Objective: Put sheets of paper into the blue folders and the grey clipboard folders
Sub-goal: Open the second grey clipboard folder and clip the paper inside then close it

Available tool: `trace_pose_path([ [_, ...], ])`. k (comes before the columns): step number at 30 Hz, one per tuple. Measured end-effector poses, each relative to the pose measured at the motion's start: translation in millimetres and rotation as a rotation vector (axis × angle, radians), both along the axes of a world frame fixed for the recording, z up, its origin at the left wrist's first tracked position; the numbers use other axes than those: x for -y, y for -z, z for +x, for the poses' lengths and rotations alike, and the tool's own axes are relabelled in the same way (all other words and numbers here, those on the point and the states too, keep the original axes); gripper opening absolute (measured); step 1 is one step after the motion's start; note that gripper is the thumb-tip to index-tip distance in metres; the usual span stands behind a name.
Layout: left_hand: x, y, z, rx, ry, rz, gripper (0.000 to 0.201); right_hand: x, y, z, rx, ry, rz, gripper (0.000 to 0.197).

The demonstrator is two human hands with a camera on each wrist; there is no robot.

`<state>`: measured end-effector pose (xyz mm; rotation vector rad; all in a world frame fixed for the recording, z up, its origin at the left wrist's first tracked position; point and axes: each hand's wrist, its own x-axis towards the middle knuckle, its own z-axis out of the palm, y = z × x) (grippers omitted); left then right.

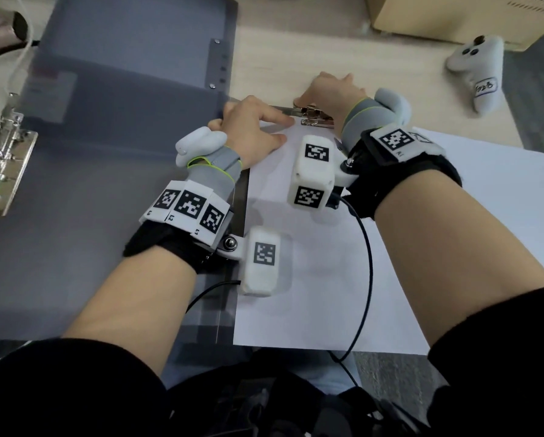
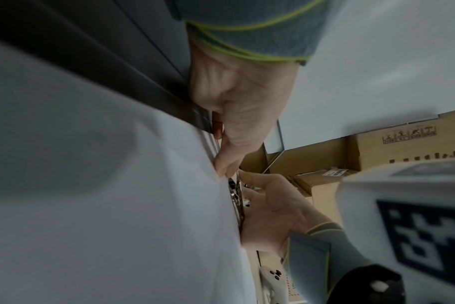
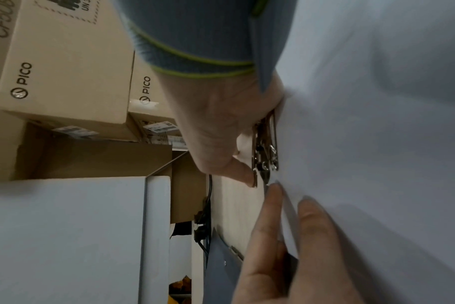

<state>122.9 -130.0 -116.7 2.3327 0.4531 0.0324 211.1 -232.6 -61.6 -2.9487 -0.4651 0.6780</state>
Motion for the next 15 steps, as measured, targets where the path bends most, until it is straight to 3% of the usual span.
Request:
trace_pose_path([
  [8,1,-1,-1,0.019,0.004,-0.020,0.023,-7,6,3,0.005,-0.152,-0.185,0.045],
  [15,1,-1,-1,0.020,0.009,-0.010,0.024,-4,3,-1,-0.001,-0.072,-0.191,0.048],
])
